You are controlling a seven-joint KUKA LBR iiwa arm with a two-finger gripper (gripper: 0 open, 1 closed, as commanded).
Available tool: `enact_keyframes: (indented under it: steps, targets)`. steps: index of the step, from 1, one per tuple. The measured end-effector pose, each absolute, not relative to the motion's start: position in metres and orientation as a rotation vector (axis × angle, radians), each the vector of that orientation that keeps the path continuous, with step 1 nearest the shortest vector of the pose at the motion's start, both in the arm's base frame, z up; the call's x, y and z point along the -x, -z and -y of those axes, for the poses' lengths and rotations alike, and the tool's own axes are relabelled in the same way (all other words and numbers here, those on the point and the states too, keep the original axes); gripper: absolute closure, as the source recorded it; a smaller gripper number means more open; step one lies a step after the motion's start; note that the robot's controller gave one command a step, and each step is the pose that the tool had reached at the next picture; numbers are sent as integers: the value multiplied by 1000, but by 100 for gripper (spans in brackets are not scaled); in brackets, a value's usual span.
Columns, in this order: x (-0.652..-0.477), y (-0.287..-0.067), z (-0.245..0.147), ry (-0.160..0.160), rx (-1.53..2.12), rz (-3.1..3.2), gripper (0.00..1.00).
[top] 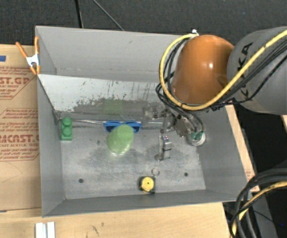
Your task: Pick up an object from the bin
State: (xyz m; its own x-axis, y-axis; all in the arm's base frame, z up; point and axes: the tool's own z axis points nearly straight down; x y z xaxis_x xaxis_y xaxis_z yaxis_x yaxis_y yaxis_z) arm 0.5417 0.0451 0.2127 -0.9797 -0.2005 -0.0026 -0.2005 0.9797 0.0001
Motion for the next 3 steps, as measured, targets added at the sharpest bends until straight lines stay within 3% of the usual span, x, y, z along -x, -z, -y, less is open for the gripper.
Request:
enact_keyframes:
  steps: [1, 2, 3]
  targets:
    - [-543, -272, -21, 2, 447, -3101, 0]
    - [-485, -91, -25, -4, 434, -3121, 0]
    - [-483, -71, -43, 1, 1008, -2963, 0]
